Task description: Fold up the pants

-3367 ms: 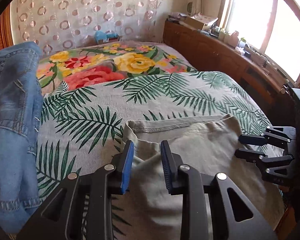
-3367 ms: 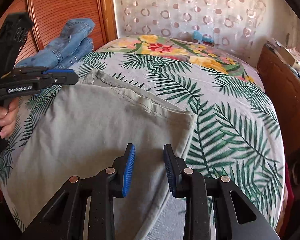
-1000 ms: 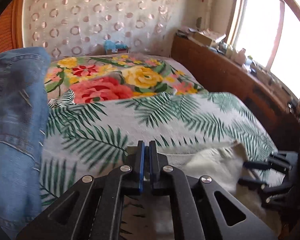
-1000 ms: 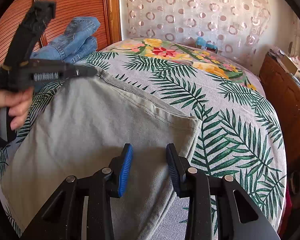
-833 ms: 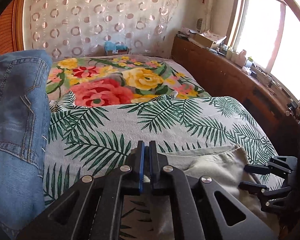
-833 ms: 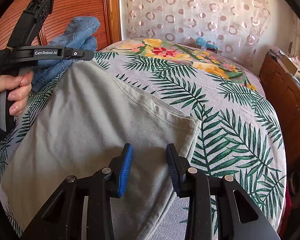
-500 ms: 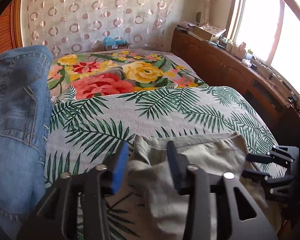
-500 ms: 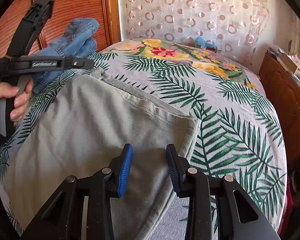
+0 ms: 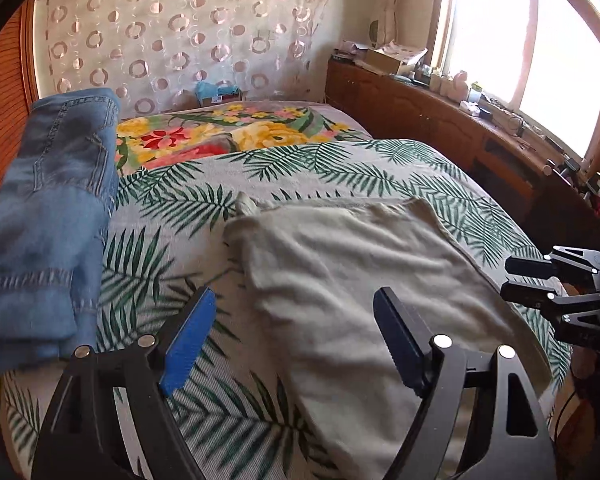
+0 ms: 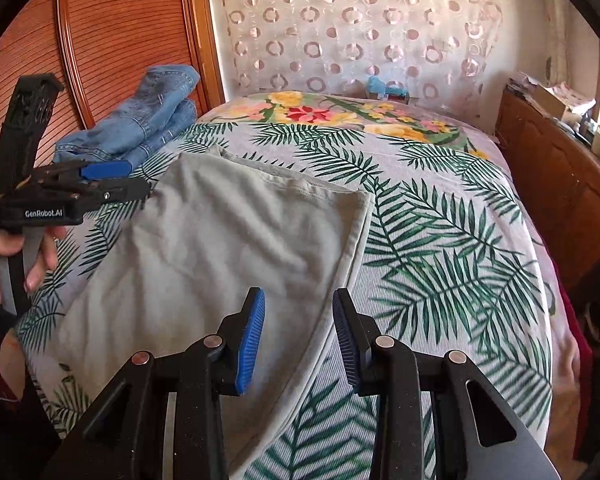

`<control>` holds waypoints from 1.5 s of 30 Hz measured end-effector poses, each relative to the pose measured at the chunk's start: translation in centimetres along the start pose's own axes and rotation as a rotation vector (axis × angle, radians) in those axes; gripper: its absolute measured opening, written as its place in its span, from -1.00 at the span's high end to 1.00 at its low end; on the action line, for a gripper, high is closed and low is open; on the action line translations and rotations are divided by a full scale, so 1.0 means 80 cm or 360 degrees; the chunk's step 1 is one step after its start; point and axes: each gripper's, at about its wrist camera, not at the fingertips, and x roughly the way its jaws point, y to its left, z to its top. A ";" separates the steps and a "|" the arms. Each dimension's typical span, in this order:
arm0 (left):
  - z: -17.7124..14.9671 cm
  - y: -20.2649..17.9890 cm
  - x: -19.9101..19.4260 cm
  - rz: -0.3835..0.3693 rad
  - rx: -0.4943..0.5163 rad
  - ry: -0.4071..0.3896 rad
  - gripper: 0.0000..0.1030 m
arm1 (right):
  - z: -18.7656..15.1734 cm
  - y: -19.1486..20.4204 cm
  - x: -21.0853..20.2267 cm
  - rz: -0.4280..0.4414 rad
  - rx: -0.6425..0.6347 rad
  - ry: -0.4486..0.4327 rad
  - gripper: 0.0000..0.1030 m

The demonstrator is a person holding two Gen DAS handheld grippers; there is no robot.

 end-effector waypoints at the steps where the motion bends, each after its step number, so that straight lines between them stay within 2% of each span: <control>1: -0.005 -0.003 -0.003 0.0001 0.0000 -0.0001 -0.58 | -0.004 0.002 -0.006 -0.0004 -0.0002 -0.0004 0.26; 7: -0.040 -0.013 -0.029 0.0022 -0.0011 0.0002 -0.58 | -0.026 0.013 -0.034 0.0008 -0.0001 -0.0018 0.11; 12: -0.076 -0.017 -0.048 -0.0020 -0.0058 0.0027 -0.58 | -0.047 0.023 -0.044 0.0028 0.0004 0.0021 0.10; 17: -0.106 -0.031 -0.056 -0.0069 -0.0038 0.0074 -0.56 | -0.061 0.031 -0.047 0.0038 0.0012 0.0062 0.10; 20: -0.119 -0.037 -0.060 -0.0121 -0.0051 0.0088 -0.35 | -0.070 0.030 -0.048 0.0013 0.0032 0.0083 0.10; 21: -0.123 -0.038 -0.062 -0.0150 -0.0060 0.0084 -0.17 | -0.072 0.029 -0.049 0.0009 0.0043 0.0086 0.10; 23: -0.130 -0.044 -0.063 -0.0179 -0.0067 0.0100 -0.01 | -0.078 0.028 -0.053 0.0009 0.0066 0.0089 0.10; 27: -0.138 -0.050 -0.062 -0.0205 -0.0071 0.0117 0.13 | -0.090 0.028 -0.059 0.0014 0.0109 0.0089 0.10; 32: -0.142 -0.055 -0.062 -0.0191 -0.0053 0.0108 0.16 | -0.095 0.034 -0.057 0.0079 0.0120 0.0086 0.10; 37: -0.145 -0.059 -0.064 -0.0191 -0.0064 0.0101 0.16 | -0.095 0.041 -0.056 0.0083 0.0101 0.0080 0.12; 38: -0.146 -0.061 -0.065 -0.0193 -0.0054 0.0091 0.22 | -0.096 0.042 -0.056 0.0074 0.0088 0.0079 0.22; 39: -0.148 -0.063 -0.064 -0.0196 -0.0039 0.0091 0.44 | -0.096 0.043 -0.056 0.0068 0.0080 0.0078 0.24; 43: -0.149 -0.067 -0.065 -0.0213 -0.0025 0.0080 0.54 | -0.097 0.041 -0.057 0.0069 0.0091 0.0076 0.44; 45: -0.149 -0.066 -0.066 -0.0226 -0.0032 0.0075 0.66 | -0.095 0.042 -0.053 0.0097 0.0104 0.0075 0.56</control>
